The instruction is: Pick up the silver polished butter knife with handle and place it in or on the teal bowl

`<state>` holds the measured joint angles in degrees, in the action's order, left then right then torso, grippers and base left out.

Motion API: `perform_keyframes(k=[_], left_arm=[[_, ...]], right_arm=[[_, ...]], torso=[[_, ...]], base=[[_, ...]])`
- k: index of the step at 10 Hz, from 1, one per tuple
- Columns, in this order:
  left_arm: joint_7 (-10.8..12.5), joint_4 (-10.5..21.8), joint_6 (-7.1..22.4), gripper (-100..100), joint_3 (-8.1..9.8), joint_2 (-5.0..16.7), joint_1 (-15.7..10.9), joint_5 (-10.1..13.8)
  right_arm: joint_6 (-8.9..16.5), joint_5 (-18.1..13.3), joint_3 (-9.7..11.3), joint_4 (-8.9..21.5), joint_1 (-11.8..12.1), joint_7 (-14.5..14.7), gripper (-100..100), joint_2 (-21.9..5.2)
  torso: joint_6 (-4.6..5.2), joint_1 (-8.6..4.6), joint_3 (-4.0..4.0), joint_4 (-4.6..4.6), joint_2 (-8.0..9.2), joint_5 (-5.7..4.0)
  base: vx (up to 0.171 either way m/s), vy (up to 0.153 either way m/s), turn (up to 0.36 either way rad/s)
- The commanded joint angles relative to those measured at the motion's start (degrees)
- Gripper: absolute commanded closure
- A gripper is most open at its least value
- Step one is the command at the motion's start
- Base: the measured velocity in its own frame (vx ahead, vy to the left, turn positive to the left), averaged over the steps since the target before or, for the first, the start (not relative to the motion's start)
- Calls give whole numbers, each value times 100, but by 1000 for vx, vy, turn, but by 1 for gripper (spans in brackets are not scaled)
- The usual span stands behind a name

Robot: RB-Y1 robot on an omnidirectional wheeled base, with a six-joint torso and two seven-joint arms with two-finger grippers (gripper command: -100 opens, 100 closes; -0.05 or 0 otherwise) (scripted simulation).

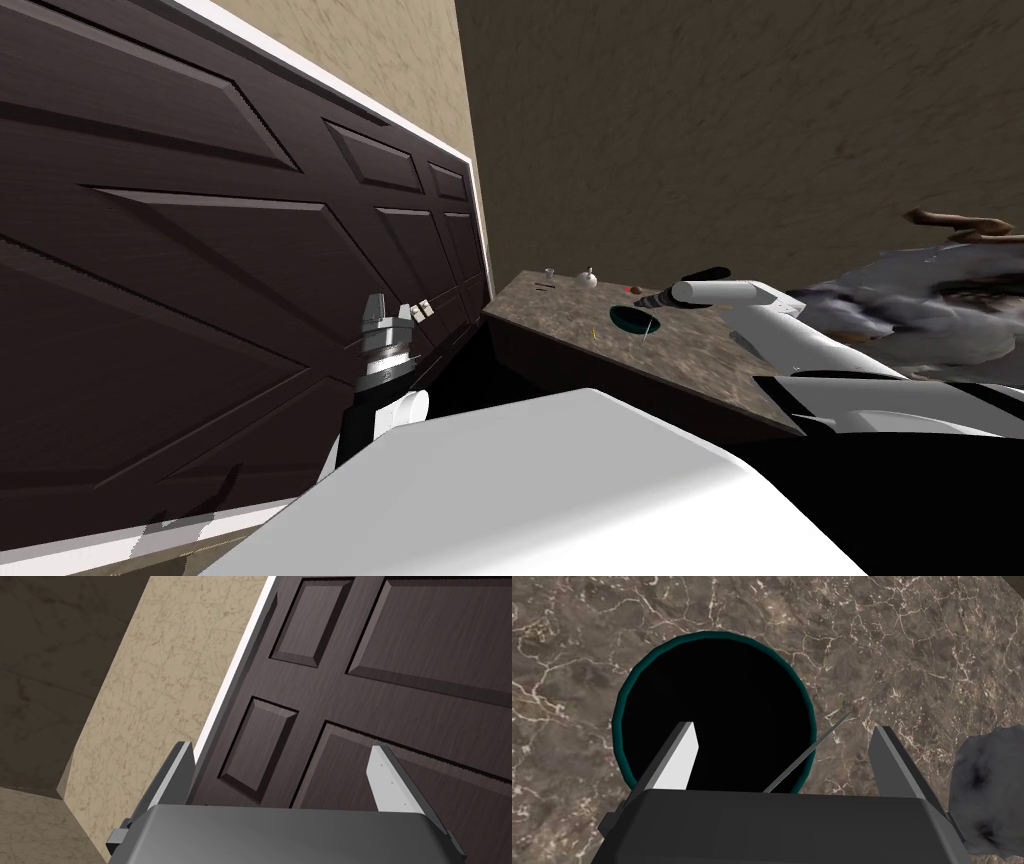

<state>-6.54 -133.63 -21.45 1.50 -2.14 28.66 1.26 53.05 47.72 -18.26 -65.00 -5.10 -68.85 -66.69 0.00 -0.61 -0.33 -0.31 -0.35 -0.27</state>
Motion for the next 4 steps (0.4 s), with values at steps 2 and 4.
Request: perform_keyframes(k=[2, 4], left_arm=[[0, 0, 0, 0, 0, 0, 0, 0], [0, 0, 0, 0, 0, 0, 0, 0]], right_arm=[[0, 0, 0, 0, 0, 0, 0, 0], [0, 0, 0, 0, 0, 0, 0, 0]], torso=[[0, -1, 0, 0, 0, 0], [0, -1, 0, 0, 0, 0]], base=[[0, 0, 0], [0, 0, 0]])
